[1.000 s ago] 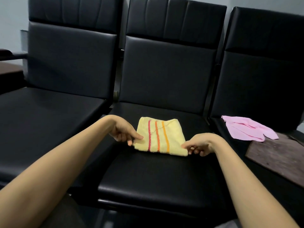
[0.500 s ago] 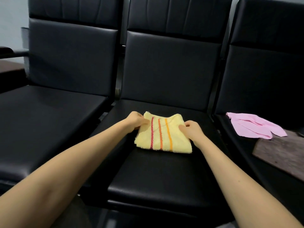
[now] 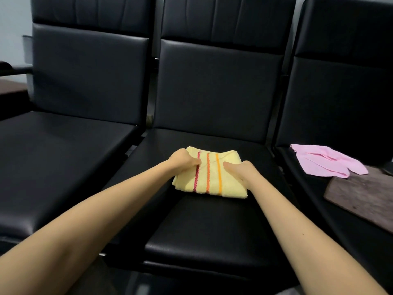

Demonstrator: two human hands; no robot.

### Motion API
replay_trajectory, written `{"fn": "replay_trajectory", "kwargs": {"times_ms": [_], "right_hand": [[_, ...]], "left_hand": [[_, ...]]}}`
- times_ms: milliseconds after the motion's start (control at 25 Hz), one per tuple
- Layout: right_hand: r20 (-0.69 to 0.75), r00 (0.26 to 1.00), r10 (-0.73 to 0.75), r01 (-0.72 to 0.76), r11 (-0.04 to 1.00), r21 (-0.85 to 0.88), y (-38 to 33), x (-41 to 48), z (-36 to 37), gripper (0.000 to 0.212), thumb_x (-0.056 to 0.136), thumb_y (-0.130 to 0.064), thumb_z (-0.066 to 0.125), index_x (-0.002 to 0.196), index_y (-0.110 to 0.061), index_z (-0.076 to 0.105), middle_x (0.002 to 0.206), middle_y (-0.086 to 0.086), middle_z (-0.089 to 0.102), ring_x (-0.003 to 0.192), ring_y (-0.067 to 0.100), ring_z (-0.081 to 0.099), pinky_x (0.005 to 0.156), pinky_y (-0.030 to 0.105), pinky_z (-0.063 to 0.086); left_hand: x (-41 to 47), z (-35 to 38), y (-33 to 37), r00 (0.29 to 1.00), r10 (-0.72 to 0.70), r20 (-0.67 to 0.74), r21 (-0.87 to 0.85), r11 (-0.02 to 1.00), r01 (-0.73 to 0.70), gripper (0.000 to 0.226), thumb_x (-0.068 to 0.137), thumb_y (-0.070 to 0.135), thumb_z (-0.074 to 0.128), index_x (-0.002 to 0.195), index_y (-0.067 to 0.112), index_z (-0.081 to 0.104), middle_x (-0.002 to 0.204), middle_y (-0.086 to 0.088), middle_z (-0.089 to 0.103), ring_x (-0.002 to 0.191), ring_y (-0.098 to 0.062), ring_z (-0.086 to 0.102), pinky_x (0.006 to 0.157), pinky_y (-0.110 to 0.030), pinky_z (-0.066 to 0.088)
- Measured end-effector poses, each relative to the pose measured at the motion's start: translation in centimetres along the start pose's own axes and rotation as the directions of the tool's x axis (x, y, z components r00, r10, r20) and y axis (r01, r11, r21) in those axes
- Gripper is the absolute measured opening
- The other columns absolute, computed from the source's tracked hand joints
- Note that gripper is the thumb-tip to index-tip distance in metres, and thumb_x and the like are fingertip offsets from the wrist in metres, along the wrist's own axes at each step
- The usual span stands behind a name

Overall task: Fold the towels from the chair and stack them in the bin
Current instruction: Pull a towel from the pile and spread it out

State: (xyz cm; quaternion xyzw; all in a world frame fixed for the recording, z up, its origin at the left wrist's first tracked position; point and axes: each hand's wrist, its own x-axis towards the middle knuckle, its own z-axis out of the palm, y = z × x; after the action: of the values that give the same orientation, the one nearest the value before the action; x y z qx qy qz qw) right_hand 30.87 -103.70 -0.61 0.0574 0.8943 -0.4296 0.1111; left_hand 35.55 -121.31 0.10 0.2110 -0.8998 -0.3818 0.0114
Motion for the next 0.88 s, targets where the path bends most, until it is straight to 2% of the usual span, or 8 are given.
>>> {"fn": "replay_trajectory", "kwargs": {"times_ms": [80, 200, 320, 480, 600, 680, 800, 880], "right_hand": [[0.021, 0.999, 0.024, -0.024, 0.999, 0.042, 0.1, -0.2, 0.1, 0.068, 0.085, -0.039, 0.065, 0.136, -0.006, 0.037, 0.13, 0.011, 0.05, 0.116, 0.026, 0.051, 0.085, 0.033, 0.043], [0.051, 0.997, 0.055, -0.064, 0.975, 0.212, 0.5, -0.3, -0.2, 0.069, 0.08, -0.032, 0.073, 0.135, -0.006, 0.04, 0.126, 0.011, 0.053, 0.114, 0.027, 0.053, 0.092, 0.038, 0.047], [0.088, 0.996, 0.008, -0.041, 0.922, 0.385, 0.8, -0.8, -0.5, 0.057, 0.083, -0.024, 0.069, 0.133, -0.01, 0.045, 0.124, 0.01, 0.056, 0.112, 0.027, 0.056, 0.097, 0.045, 0.047], [0.02, 0.993, -0.114, 0.096, 0.906, 0.412, 0.8, -1.7, -0.8, 0.045, 0.089, -0.018, 0.06, 0.131, -0.014, 0.045, 0.125, 0.007, 0.055, 0.113, 0.026, 0.054, 0.098, 0.045, 0.046], [-0.039, 0.981, -0.189, 0.189, 0.906, 0.378, 0.5, -2.6, -1.5, 0.039, 0.09, -0.014, 0.058, 0.127, -0.014, 0.045, 0.116, 0.002, 0.054, 0.108, 0.021, 0.053, 0.09, 0.037, 0.046], [-0.064, 0.977, -0.201, 0.211, 0.91, 0.357, 0.7, -3.2, -2.1, 0.037, 0.089, -0.014, 0.058, 0.124, -0.014, 0.046, 0.113, 0.002, 0.053, 0.102, 0.018, 0.052, 0.084, 0.034, 0.045], [-0.068, 0.985, -0.156, 0.17, 0.913, 0.371, 1.2, -4.2, -3.0, 0.03, 0.09, -0.023, 0.057, 0.117, -0.016, 0.046, 0.11, 0.002, 0.054, 0.098, 0.019, 0.053, 0.082, 0.034, 0.045], [-0.101, 0.981, -0.166, 0.192, 0.913, 0.359, 1.7, -4.8, -4.1, 0.02, 0.092, -0.026, 0.052, 0.108, -0.015, 0.047, 0.105, 0.003, 0.054, 0.096, 0.02, 0.054, 0.077, 0.031, 0.043]], "left_hand": [[-0.1, 0.2, 0.0, 1.0, -0.014, 0.025, -0.002, 1.0, 0.015, 0.053, 0.085, 0.035, 0.067, 0.125, 0.006, 0.048, 0.124, -0.007, 0.056, 0.113, -0.022, 0.054, 0.082, -0.027, 0.043], [-0.1, 0.1, 0.0, 0.993, -0.054, 0.101, -0.193, 0.978, 0.073, 0.059, 0.079, 0.027, 0.074, 0.128, 0.006, 0.048, 0.125, -0.007, 0.056, 0.111, -0.022, 0.055, 0.086, -0.031, 0.047], [-0.9, 0.3, 0.3, 0.993, 0.048, 0.108, -0.334, 0.943, -0.009, 0.046, 0.086, 0.018, 0.066, 0.127, 0.011, 0.048, 0.12, -0.006, 0.057, 0.1, -0.017, 0.055, 0.083, -0.033, 0.047], [-1.9, 0.4, 1.0, 0.987, 0.148, 0.068, -0.399, 0.91, -0.109, 0.042, 0.088, 0.015, 0.061, 0.125, 0.013, 0.042, 0.116, -0.004, 0.054, 0.093, -0.012, 0.054, 0.072, -0.026, 0.046], [-2.4, -0.2, 1.8, 0.988, 0.025, 0.154, -0.545, 0.836, 0.064, 0.053, 0.082, 0.02, 0.07, 0.128, 0.009, 0.046, 0.117, -0.007, 0.059, 0.102, -0.022, 0.06, 0.086, -0.04, 0.051], [-2.9, -0.3, 2.1, 0.968, -0.047, 0.245, -0.627, 0.754, 0.195, 0.05, 0.082, 0.02, 0.071, 0.126, 0.007, 0.051, 0.11, -0.01, 0.064, 0.099, -0.025, 0.062, 0.088, -0.044, 0.051], [-3.9, -0.1, 2.9, 0.935, -0.039, 0.352, -0.694, 0.66, 0.289, 0.042, 0.088, 0.017, 0.064, 0.127, 0.009, 0.048, 0.106, -0.012, 0.062, 0.095, -0.027, 0.061, 0.083, -0.045, 0.049], [-4.6, 0.5, 3.8, 0.926, -0.002, 0.377, -0.714, 0.637, 0.292, 0.045, 0.091, 0.015, 0.059, 0.132, 0.017, 0.039, 0.113, -0.013, 0.058, 0.1, -0.028, 0.059, 0.084, -0.049, 0.048]]}}
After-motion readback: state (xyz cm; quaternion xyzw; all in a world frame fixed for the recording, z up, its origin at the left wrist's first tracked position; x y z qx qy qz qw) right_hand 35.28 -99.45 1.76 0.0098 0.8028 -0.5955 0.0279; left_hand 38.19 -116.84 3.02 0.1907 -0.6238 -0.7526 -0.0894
